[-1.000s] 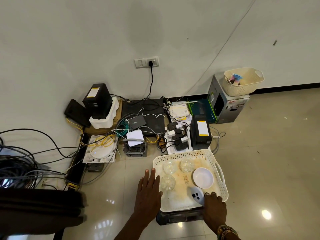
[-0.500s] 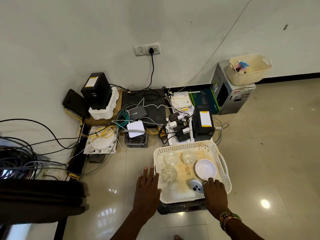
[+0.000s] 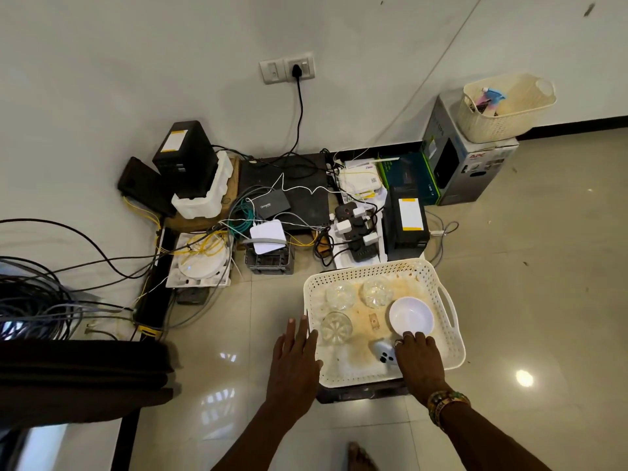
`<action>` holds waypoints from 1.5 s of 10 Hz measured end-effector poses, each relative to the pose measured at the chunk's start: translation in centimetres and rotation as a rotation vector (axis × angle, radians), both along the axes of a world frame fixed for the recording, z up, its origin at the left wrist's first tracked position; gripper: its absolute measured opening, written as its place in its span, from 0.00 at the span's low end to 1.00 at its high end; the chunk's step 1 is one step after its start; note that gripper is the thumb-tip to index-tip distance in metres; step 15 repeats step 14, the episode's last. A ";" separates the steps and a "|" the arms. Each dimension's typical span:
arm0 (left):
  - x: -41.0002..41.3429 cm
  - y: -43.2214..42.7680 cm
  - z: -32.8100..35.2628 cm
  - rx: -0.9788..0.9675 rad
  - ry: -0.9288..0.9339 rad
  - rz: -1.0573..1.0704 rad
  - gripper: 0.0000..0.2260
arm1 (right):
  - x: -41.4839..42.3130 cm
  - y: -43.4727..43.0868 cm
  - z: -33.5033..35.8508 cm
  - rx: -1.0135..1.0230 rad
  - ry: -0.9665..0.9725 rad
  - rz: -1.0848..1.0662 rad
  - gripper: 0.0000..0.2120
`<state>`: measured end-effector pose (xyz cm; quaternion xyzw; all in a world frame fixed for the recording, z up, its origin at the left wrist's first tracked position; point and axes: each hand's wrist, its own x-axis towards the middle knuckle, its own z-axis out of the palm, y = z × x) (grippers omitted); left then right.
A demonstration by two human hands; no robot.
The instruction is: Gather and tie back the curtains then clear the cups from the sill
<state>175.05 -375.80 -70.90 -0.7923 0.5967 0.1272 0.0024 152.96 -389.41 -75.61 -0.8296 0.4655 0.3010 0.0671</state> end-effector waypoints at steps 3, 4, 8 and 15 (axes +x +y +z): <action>-0.3 -0.5 -1.1 -0.019 0.071 0.013 0.28 | 0.6 0.0 0.3 -0.049 -0.145 -0.045 0.21; -0.8 -0.8 -1.2 0.003 0.100 0.020 0.27 | 0.3 -0.2 0.0 -0.084 -0.126 0.010 0.17; -1.1 -1.5 -1.2 0.038 0.179 0.045 0.27 | 0.4 -1.1 1.7 -0.086 0.016 0.060 0.16; 0.3 -1.7 0.6 -0.050 -0.016 -0.137 0.29 | -0.2 -0.4 1.3 -0.108 -0.330 -0.143 0.20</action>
